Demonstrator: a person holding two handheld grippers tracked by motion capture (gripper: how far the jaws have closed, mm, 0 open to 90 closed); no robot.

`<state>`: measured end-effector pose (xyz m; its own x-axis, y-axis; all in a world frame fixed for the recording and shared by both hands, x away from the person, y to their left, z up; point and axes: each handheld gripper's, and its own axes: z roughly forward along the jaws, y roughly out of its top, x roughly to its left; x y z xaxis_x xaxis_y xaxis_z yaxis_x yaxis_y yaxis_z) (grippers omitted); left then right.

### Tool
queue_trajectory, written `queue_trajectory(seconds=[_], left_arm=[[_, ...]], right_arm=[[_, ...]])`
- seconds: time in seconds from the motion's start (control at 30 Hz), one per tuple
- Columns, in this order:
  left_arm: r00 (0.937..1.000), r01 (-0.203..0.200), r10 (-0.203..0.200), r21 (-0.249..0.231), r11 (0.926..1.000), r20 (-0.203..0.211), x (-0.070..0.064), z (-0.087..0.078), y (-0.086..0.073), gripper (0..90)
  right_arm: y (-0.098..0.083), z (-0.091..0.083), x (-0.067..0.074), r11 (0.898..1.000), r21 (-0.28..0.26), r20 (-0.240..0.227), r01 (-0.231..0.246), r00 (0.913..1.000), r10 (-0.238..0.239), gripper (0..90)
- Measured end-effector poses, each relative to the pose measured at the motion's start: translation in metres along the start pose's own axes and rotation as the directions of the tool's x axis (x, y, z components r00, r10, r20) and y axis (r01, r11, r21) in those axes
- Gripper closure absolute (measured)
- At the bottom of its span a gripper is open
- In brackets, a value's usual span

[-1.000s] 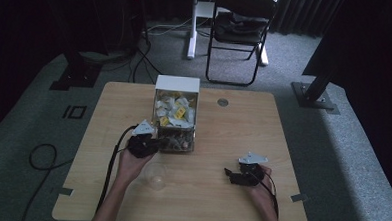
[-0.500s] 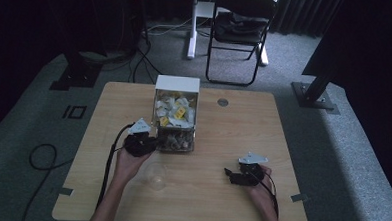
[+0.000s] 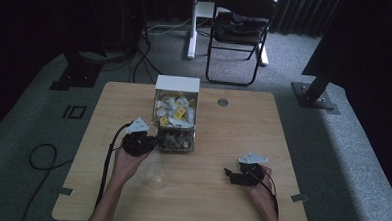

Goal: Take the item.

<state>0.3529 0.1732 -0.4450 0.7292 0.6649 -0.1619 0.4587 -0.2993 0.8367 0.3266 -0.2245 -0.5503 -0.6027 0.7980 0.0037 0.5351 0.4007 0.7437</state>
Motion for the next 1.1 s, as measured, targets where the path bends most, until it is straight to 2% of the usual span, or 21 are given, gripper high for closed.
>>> queue_trajectory(seconds=[1.1], left_arm=[[0.9996,-0.014,0.014,-0.020,0.9997,0.026,-0.002,-0.017,0.007,90.0]], right_arm=[[0.000,0.000,0.000,1.000,0.000,0.000,-0.001,1.0000,0.001,27.5]])
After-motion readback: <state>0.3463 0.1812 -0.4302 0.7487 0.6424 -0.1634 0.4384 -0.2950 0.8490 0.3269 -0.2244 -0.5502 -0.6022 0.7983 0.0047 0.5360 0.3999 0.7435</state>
